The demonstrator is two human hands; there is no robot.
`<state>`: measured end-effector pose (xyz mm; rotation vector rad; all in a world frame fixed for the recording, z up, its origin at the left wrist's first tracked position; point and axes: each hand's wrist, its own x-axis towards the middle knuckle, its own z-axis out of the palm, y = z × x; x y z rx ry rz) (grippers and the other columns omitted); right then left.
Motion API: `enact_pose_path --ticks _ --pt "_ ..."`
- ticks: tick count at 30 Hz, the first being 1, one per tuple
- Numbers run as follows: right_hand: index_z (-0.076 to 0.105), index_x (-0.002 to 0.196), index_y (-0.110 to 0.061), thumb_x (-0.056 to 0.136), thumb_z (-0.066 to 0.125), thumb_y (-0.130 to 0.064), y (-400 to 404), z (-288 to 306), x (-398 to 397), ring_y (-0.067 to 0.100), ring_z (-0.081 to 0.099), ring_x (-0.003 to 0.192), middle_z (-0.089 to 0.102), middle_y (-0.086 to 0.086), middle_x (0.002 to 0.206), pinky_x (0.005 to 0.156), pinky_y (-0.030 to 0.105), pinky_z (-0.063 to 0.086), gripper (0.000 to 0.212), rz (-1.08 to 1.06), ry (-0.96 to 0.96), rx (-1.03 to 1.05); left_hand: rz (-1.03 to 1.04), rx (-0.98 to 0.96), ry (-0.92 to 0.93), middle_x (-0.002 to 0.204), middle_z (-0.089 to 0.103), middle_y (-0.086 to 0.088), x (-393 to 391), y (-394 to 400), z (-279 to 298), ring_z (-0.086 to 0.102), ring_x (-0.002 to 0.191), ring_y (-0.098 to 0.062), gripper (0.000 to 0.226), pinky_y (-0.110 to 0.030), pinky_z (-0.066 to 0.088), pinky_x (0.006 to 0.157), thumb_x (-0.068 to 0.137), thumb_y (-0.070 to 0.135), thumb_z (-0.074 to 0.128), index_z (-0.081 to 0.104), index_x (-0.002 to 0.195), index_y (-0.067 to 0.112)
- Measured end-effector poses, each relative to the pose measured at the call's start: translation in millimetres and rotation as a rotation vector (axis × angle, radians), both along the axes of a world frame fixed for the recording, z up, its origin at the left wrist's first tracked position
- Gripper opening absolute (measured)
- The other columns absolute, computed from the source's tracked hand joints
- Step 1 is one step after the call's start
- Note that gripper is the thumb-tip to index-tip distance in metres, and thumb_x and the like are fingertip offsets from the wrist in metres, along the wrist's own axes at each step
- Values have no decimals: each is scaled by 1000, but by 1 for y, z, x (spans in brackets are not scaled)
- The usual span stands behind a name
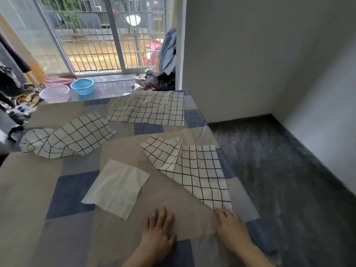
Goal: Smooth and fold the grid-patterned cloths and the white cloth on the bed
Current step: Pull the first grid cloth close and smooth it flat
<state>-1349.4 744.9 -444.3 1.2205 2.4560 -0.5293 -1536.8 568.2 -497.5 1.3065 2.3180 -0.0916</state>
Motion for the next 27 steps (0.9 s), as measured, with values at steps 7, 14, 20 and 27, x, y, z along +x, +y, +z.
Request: enact_pose_path --ticks 7,14,20,27 --pt "47 105 -28 94 38 -33 14 2 -18 22 52 110 57 -5 118 83 38 39 15 -49 6 99 -65 76 13 137 44 -7 3 0 -2 44 116 -33 77 -47 8 112 54 58 45 50 124 27" --pt "43 121 -31 96 36 -40 22 4 -45 21 47 117 47 -1 128 90 38 37 28 -22 -19 136 -45 -41 -47 162 -4 -1 -7 13 35 2 147 -35 71 -52 8 116 88 47 44 14 150 30" --pt "51 92 -26 89 54 -24 37 -10 -45 19 51 100 40 -1 118 79 30 44 5 60 185 108 -69 -14 -83 158 12 -2 -20 14 41 17 141 -33 61 -47 20 112 88 54 34 25 143 30" --pt "52 82 -18 92 57 -24 38 19 -56 13 57 72 62 2 77 63 29 43 12 -90 452 -180 -38 12 -48 148 26 -6 -18 24 44 31 129 -33 54 -43 31 103 89 46 47 35 136 23"
